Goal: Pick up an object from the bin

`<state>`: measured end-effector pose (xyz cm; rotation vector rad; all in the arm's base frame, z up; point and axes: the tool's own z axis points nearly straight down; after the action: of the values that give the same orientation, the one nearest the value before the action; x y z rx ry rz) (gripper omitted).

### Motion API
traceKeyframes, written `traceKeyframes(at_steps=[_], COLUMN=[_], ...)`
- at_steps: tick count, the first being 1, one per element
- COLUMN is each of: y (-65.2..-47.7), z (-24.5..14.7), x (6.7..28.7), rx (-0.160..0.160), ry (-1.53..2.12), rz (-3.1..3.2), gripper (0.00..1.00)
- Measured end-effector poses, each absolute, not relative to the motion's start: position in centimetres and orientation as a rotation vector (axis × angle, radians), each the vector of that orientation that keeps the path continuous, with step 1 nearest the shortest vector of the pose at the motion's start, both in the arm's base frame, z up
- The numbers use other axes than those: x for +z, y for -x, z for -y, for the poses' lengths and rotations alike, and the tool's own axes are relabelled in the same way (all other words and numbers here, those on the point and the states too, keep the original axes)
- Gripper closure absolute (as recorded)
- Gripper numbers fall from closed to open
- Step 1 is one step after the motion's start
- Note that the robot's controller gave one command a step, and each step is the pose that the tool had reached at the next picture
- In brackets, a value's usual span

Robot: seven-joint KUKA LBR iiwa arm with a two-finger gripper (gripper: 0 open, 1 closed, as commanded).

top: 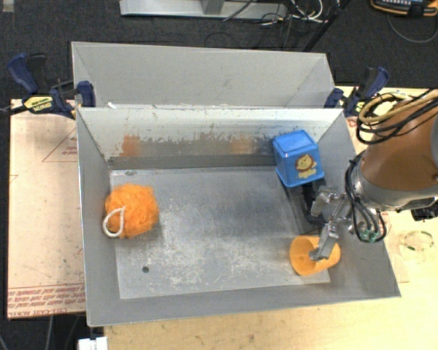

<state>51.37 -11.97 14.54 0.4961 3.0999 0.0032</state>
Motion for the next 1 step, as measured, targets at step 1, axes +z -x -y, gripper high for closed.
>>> traceKeyframes(at_steps=[1], y=[-50.3], z=[12.1], x=[10.64], rx=[0.009], ry=[-0.462], rz=[-3.099], gripper=[0.0])
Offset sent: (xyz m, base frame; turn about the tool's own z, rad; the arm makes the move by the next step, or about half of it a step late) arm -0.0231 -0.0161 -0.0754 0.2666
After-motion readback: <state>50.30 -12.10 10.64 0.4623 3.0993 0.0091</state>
